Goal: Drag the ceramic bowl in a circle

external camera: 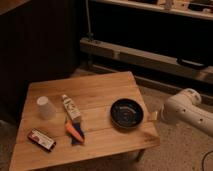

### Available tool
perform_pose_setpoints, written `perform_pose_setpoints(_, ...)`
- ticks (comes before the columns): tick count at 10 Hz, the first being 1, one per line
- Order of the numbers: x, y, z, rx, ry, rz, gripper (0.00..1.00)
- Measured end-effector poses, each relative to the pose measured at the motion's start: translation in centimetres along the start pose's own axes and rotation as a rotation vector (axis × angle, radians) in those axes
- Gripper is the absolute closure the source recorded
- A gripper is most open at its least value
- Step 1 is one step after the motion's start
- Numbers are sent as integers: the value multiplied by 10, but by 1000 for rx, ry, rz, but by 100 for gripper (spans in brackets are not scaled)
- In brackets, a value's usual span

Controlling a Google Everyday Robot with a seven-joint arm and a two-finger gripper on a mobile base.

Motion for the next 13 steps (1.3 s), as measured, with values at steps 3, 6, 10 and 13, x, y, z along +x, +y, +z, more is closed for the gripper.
perform_pose_setpoints(3, -4, -9, 27, 23, -26, -12, 20)
perform_pose_setpoints(6, -8, -23, 40, 4, -19, -60, 20)
perform_pose_setpoints(10, -11, -32, 49, 11, -12, -93, 20)
perform_pose_setpoints(13, 2, -32, 41, -65, 36, -68, 20)
